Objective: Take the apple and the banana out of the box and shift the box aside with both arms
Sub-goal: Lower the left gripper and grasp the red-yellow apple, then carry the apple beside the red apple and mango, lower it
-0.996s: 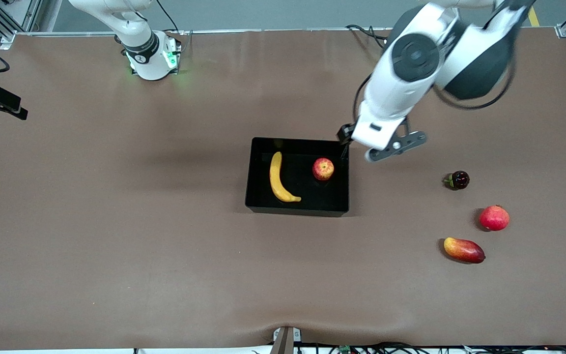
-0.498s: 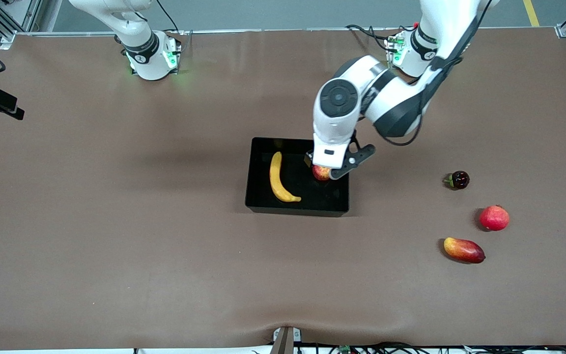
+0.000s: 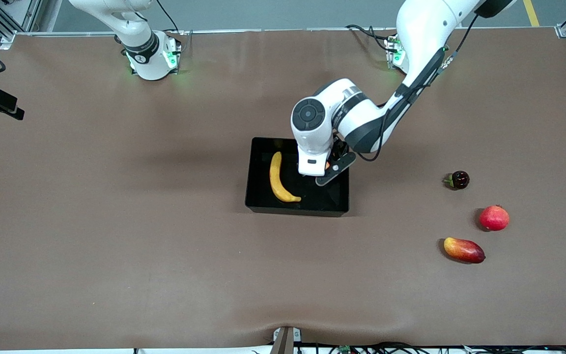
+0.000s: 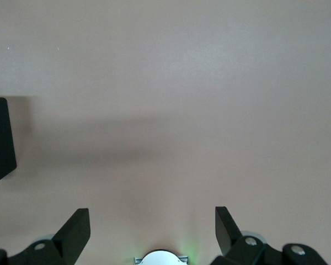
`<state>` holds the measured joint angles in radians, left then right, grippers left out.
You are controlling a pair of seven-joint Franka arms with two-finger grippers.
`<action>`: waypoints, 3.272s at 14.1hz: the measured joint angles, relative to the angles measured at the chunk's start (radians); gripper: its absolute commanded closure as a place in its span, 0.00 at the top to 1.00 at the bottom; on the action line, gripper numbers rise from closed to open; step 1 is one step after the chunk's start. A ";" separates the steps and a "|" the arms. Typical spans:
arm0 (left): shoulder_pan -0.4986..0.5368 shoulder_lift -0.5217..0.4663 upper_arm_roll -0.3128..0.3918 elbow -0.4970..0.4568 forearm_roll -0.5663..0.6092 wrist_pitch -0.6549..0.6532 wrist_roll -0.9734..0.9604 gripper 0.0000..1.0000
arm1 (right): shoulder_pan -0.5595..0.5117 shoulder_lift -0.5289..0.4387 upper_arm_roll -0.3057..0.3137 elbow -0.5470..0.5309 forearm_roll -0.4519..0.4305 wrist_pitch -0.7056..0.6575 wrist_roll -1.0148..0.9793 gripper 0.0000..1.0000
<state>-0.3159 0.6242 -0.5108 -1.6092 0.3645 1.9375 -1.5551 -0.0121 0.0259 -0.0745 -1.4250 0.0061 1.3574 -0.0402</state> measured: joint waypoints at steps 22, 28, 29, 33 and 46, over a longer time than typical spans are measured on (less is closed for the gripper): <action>0.008 0.110 0.005 -0.035 0.049 0.091 -0.034 0.00 | -0.003 0.001 0.000 0.000 0.000 0.000 -0.001 1.00; 0.014 0.015 -0.007 0.223 0.048 -0.209 -0.002 0.00 | -0.004 0.001 0.000 0.000 0.000 0.000 -0.001 1.00; 0.028 -0.017 -0.006 0.253 0.046 -0.250 0.033 0.00 | -0.004 0.001 0.000 0.000 0.000 0.000 -0.001 1.00; 0.231 -0.113 -0.003 0.268 0.013 -0.324 0.299 0.00 | -0.005 0.006 0.000 -0.001 0.000 0.000 -0.001 1.00; 0.667 0.191 0.009 0.135 0.240 -0.035 0.658 0.00 | -0.006 0.009 0.001 -0.001 0.000 0.000 -0.003 1.00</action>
<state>0.3510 0.8147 -0.5015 -1.4743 0.6043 1.9023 -0.8968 -0.0182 0.0351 -0.0732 -1.4263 0.0061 1.3574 -0.0432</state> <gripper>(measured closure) 0.238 0.000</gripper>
